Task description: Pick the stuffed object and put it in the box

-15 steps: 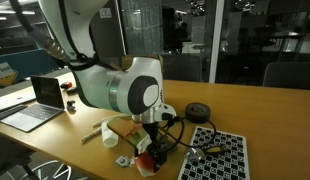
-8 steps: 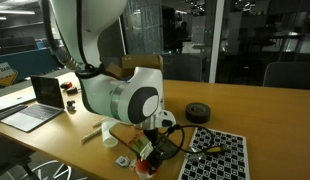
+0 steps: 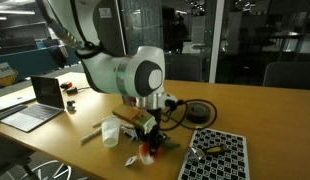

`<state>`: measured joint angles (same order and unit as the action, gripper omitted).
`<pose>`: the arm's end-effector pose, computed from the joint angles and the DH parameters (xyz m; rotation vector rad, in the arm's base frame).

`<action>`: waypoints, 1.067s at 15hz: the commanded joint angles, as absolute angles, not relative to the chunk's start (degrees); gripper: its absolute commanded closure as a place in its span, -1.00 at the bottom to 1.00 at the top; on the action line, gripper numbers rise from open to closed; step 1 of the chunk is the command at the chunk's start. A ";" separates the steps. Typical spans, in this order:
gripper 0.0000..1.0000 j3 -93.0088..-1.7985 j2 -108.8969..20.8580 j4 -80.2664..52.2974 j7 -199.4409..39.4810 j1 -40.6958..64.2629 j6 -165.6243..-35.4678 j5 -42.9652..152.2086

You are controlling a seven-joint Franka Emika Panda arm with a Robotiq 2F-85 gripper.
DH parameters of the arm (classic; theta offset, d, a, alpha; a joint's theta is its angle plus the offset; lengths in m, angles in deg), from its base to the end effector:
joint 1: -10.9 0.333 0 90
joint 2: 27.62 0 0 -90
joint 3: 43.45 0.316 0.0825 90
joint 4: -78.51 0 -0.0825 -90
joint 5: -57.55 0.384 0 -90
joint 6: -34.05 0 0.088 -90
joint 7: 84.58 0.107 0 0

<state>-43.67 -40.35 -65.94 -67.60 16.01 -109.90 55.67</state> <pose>0.4346 0.0374 0.1768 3.0493 -0.2786 -0.3437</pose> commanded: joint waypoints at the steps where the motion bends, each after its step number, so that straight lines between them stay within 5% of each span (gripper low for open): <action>1: 0.65 -44.63 -30.14 -62.11 -60.94 17.89 -96.75 48.77; 8: 0.65 -39.27 -23.16 -44.95 -52.15 16.48 -84.45 36.46; 16: 0.66 -35.88 -34.35 -19.21 -44.62 17.98 -87.31 41.70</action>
<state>-36.55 -27.17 -29.33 -47.26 17.24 -86.73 38.89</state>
